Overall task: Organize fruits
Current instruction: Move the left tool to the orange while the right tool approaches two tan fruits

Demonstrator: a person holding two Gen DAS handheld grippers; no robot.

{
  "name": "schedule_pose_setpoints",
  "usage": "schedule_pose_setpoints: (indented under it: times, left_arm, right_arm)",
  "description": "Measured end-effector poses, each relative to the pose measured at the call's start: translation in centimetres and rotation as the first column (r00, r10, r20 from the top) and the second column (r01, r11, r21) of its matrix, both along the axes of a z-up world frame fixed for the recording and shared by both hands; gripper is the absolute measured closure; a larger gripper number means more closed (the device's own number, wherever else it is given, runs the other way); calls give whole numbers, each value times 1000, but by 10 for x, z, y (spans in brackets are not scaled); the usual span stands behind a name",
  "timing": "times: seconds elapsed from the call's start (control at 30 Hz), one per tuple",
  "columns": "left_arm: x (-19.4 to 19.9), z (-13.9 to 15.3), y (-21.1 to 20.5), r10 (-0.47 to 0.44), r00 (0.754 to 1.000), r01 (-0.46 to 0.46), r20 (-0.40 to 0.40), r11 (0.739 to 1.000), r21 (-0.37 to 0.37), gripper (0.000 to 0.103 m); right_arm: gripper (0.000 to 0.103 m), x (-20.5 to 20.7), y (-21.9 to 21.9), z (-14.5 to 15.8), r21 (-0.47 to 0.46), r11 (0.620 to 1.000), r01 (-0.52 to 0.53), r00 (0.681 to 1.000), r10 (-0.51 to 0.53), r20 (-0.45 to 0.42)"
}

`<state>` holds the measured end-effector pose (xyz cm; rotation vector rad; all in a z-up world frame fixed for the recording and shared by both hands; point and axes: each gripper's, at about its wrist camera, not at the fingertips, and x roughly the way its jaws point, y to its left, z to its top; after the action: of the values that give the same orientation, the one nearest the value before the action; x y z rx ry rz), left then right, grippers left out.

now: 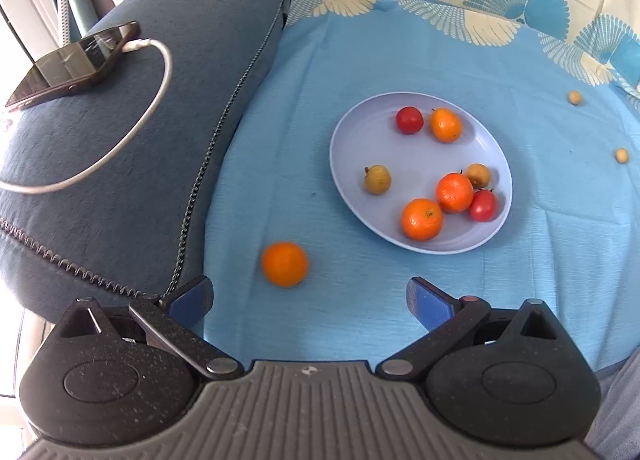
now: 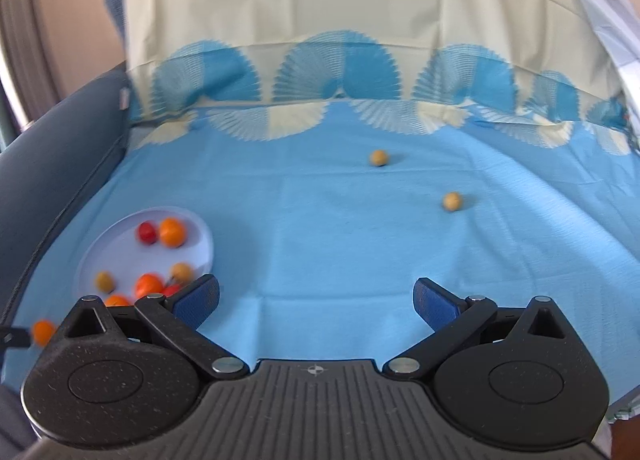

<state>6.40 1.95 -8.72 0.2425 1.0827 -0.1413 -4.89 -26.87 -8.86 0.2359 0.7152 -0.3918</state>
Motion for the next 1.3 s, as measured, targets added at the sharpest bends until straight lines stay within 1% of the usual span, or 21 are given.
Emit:
schedule_pose_setpoints:
  times: [0.13,0.23,0.3,0.37,0.43,0.47,0.53,0.6,0.63,0.67,0.7,0.77,0.9,1.07,1.13,1.17,1.2,1.27,1.3]
  left_arm:
    - [6,-6,-9,-6,1000,6,-3,1000,30,0]
    - [12,-14,-11,9,1000,-7,-29,999,42,0]
    - [16,-19,-12,19,999,-16,-49,998,57,0]
    - [19,-25,-14,28,998,-24,-59,997,75,0]
    - [24,-29,-14,34,997,-28,-67,996,83,0]
    - [26,-30,-14,37,997,-31,-69,996,83,0]
    - [33,-36,-14,46,996,-40,-78,995,88,0]
    - [39,-41,-13,57,994,-49,-88,994,94,0]
    - [42,-43,-13,62,994,-53,-93,994,97,0]
    - [44,-46,-12,66,993,-56,-96,994,97,0]
    - [46,-48,-12,69,993,-59,-98,993,98,0]
    - [50,-52,-11,73,992,-63,-102,993,103,0]
    - [54,-57,-7,89,990,-77,-112,991,108,0]
    - [57,-62,-4,105,987,-91,-120,989,114,0]
    - [60,-65,-4,109,986,-95,-123,989,115,0]
    - [61,-66,-4,110,986,-96,-124,989,114,0]
    - [61,-66,-4,110,986,-97,-123,989,113,0]
    - [63,-66,-4,109,987,-95,-118,989,114,0]
    - [63,-67,-4,109,987,-95,-116,989,115,0]
  right_arm:
    - [1,13,-55,-12,-61,993,102,993,-98,65]
    - [1,32,-107,-34,-108,976,190,979,-179,97]
    - [1,50,-140,-56,-117,968,220,974,-211,85]
    - [1,69,-167,-80,-103,967,233,972,-230,44]
    - [4,87,-188,-102,-81,967,243,970,-244,6]
    - [7,94,-195,-111,-75,967,244,969,-245,-8]
    - [18,108,-205,-128,-70,969,237,970,-240,-32]
    - [62,117,-205,-138,-89,970,227,971,-233,-59]
    - [63,119,-204,-141,-99,970,222,973,-228,-47]
    - [73,122,-202,-142,-116,970,213,976,-218,-32]
    - [78,126,-200,-143,-128,971,201,978,-207,-31]
    - [78,135,-196,-143,-136,977,162,986,-164,-7]
    - [75,166,-187,-144,-195,977,81,997,-80,9]
    - [75,195,-188,-139,-152,988,9,999,-2,45]
    - [72,201,-184,-138,-150,988,-27,998,36,59]
    - [67,203,-182,-137,-148,988,-38,997,48,68]
    - [59,204,-180,-137,-145,988,-48,995,60,75]
    - [49,208,-177,-138,-138,988,-69,993,81,82]
    - [46,209,-176,-139,-146,986,-75,993,88,81]
